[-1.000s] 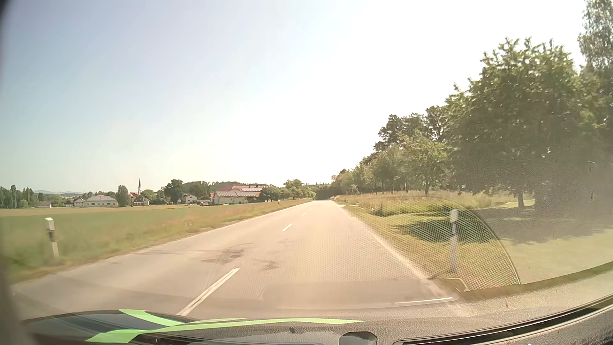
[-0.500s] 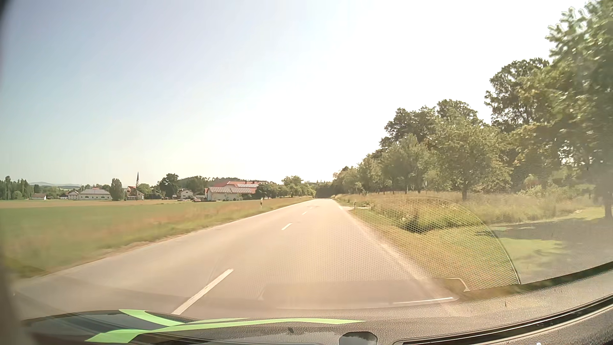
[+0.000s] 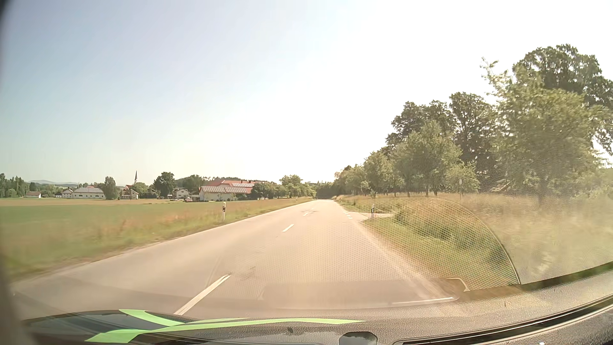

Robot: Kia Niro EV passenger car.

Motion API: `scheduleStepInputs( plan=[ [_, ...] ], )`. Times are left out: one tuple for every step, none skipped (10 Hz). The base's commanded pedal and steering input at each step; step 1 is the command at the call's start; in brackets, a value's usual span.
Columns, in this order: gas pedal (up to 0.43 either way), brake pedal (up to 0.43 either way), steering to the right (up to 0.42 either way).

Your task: Follow the waypoints while adhering to traffic rules and regulations

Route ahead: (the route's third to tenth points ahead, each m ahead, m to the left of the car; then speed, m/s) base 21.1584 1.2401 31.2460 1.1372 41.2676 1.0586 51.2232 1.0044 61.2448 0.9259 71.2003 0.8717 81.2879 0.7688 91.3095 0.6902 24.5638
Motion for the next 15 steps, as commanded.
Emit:
scheduleStepInputs(
  plan=[
    [0.311,0.000,-0.001],
    [0.287,0.000,-0.001],
    [0.268,0.000,-0.001],
    [0.260,0.000,-0.001],
    [0.260,0.000,-0.001],
    [0.260,0.000,0.000],
    [0.260,0.000,0.000],
    [0.268,0.000,0.000],
    [0.268,0.000,0.001],
    [0.268,0.000,-0.002],
    [0.260,0.000,-0.004],
    [0.240,0.000,-0.004],
    [0.228,0.000,-0.004],
    [0.228,0.000,-0.002],
    [0.240,0.000,-0.001]
  ],
)
